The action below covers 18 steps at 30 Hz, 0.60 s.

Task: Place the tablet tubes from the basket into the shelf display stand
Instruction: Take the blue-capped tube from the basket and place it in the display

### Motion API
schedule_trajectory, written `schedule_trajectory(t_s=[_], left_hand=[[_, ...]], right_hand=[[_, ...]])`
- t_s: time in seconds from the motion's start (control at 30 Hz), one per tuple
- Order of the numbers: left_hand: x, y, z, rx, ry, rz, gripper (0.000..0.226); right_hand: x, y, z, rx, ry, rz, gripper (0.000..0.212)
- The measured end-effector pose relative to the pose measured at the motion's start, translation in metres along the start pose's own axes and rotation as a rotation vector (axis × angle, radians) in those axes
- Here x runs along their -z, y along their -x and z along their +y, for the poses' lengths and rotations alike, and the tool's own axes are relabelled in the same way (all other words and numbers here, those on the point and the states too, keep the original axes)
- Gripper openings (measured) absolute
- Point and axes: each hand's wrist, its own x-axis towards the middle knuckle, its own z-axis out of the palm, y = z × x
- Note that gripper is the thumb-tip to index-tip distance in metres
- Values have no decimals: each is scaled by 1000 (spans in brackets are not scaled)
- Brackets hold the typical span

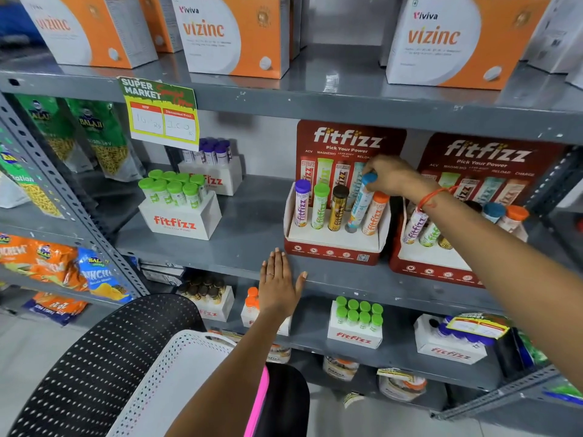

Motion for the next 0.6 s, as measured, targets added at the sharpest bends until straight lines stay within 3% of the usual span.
schedule_trajectory(t_s=[0.23,0.6], left_hand=[[0,0,0,7,-4,-8,84],[1,0,-2,-2,3,-17,90]], right_hand=[[-6,-3,2,79,36,-2,38],[-19,-8,4,146,165,8,31]])
